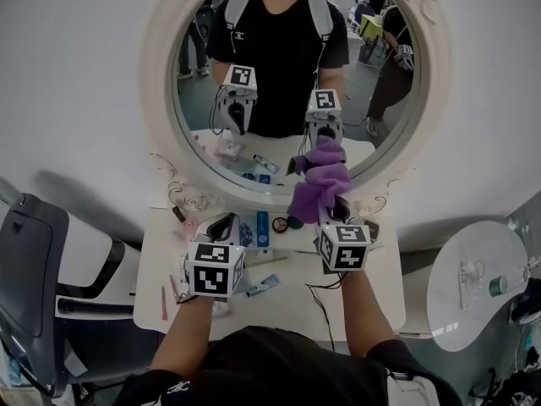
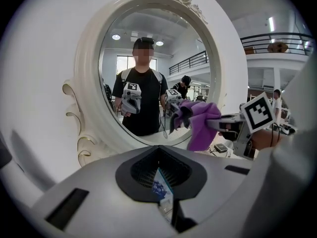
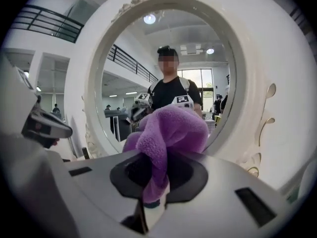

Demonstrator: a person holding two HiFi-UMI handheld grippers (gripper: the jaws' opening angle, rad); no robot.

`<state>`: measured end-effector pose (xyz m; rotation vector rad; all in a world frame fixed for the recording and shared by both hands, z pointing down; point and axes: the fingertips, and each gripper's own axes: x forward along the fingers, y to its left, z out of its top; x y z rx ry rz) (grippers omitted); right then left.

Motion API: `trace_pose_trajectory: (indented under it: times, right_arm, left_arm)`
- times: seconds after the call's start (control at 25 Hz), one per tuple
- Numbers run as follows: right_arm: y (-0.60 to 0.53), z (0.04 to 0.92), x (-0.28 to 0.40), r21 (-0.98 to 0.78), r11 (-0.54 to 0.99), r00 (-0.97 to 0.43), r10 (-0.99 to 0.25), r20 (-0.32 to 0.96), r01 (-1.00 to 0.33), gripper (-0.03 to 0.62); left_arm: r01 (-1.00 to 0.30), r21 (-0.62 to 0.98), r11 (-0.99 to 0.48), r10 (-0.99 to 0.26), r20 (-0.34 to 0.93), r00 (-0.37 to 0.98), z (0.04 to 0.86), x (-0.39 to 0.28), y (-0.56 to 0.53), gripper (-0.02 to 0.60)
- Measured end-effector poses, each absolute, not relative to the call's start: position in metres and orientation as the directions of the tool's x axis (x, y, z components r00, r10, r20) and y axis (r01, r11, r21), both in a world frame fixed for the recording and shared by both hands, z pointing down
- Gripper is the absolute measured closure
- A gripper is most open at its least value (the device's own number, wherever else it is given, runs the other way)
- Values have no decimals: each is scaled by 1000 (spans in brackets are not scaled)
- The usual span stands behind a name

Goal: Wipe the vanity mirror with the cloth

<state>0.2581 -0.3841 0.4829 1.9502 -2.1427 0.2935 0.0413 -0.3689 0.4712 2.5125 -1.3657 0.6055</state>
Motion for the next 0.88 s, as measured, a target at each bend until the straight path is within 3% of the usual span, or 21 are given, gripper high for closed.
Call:
trace_pose_trajectory:
  times: [0.36,0.88]
  right_arm:
    - [-344,414,252,-12,76,-77,-986,149,-997,542]
    - [-328,423,256,-41,41,-48,-983,179,-998,542]
  left_arm:
    - [-845,31,-534,-757,426,494,467,42,-367,575]
    - [-818,55,-572,-736,406,542,464,59,-358,575]
